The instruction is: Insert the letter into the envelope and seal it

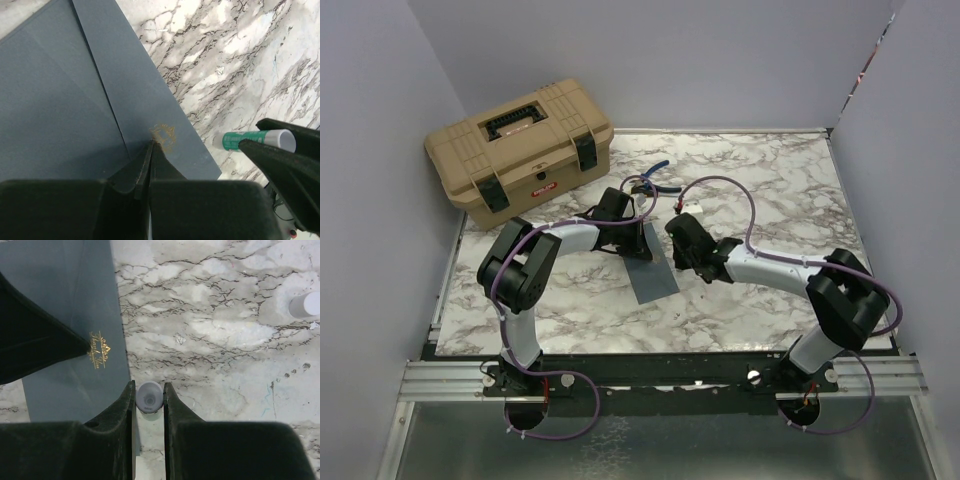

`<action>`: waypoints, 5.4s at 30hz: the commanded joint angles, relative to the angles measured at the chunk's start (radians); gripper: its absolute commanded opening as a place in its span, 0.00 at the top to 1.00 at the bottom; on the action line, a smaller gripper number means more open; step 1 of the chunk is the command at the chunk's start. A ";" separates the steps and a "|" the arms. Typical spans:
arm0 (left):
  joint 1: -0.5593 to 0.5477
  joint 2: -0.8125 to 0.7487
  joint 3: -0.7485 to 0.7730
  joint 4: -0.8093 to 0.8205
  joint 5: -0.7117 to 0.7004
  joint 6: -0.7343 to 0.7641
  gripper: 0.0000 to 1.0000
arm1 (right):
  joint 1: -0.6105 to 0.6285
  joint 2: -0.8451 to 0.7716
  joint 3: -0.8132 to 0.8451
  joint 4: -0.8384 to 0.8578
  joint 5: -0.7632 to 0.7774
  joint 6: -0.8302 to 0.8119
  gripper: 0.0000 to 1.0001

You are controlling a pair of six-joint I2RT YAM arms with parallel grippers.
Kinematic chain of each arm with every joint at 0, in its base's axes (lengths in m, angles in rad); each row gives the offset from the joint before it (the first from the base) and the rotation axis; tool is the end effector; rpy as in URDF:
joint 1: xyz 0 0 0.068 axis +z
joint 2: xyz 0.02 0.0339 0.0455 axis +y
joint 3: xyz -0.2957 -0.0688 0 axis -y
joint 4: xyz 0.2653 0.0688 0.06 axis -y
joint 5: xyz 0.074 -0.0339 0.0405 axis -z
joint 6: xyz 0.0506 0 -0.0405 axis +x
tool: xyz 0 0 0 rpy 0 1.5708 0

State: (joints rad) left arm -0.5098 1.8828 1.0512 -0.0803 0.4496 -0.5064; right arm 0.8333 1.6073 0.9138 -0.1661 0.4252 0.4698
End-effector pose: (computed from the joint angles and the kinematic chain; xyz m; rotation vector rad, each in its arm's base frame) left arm 0.3446 -0.2178 0.1447 0.2090 2.6163 -0.9580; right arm 0.2518 0.2462 0.1946 -0.2373 2.3237 0.1247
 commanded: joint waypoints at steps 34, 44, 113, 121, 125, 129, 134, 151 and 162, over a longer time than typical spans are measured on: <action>0.023 -0.239 0.041 -0.108 0.064 0.050 0.05 | -0.459 0.140 0.251 -0.193 -1.268 0.068 1.00; 0.028 -0.357 0.020 -0.027 0.308 0.077 0.08 | -0.470 0.148 0.346 -0.161 -1.437 0.072 1.00; 0.033 -0.340 0.010 0.331 0.120 -0.655 1.00 | -0.385 -0.184 0.213 -0.028 -0.941 0.360 0.41; 0.033 -0.342 0.012 0.339 0.127 -0.661 1.00 | -0.370 -0.143 0.263 -0.086 -0.894 0.333 0.50; 0.034 -0.340 0.010 0.340 0.136 -0.667 1.00 | -0.366 -0.130 0.270 -0.080 -0.885 0.323 0.54; 0.033 -0.340 0.011 0.347 0.149 -0.677 1.00 | -0.358 -0.115 0.268 -0.051 -0.889 0.327 0.57; 0.033 -0.343 0.015 0.356 0.156 -0.685 1.00 | -0.348 -0.097 0.267 0.005 -0.920 0.358 0.61; 0.037 -0.337 0.039 0.343 0.189 -0.665 0.90 | -0.346 -0.079 0.298 0.037 -0.995 0.296 1.00; 0.052 -0.352 0.082 0.240 0.227 -0.517 0.11 | -0.346 -0.086 0.293 -0.035 -1.115 0.075 1.00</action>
State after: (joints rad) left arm -0.4625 1.5723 1.0946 0.2184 0.6262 -1.1168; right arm 0.4835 1.5177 1.1755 -0.1593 -0.6044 0.6842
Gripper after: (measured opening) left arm 0.695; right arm 0.206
